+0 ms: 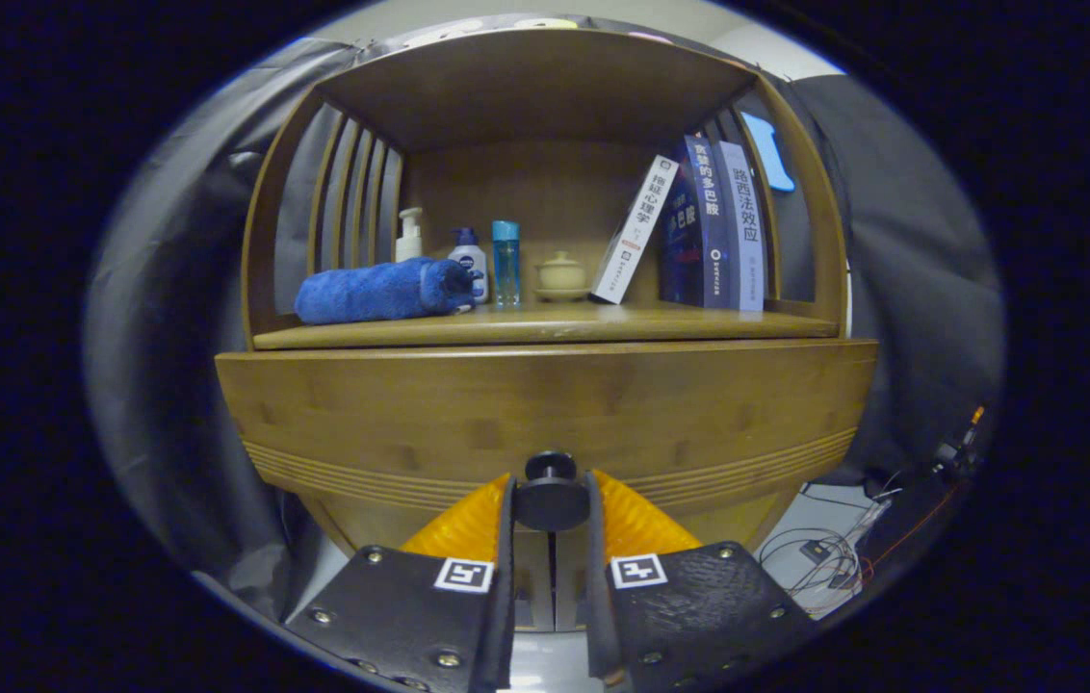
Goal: Pull open the drawer, take out the items inside it, and place them on the countertop above the cabinet.
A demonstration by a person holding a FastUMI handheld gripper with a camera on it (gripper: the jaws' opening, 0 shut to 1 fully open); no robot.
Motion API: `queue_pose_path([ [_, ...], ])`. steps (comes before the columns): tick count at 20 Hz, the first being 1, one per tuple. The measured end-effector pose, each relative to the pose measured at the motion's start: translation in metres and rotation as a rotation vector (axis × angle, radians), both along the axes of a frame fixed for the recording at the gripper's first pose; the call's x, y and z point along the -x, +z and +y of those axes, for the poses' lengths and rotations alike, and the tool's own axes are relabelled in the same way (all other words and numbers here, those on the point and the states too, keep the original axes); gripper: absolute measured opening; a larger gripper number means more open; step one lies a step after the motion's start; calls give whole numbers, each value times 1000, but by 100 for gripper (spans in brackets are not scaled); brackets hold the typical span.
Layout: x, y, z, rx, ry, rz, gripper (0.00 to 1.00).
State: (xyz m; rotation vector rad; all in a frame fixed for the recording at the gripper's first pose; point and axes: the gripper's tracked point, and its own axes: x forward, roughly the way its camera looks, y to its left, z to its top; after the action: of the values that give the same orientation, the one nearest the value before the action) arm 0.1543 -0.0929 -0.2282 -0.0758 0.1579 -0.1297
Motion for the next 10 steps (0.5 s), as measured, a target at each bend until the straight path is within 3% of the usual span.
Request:
queue_pose_path([
  [8,52,-1,2,-21,19,23,30],
  [10,66,0,1,49,17,16,30],
])
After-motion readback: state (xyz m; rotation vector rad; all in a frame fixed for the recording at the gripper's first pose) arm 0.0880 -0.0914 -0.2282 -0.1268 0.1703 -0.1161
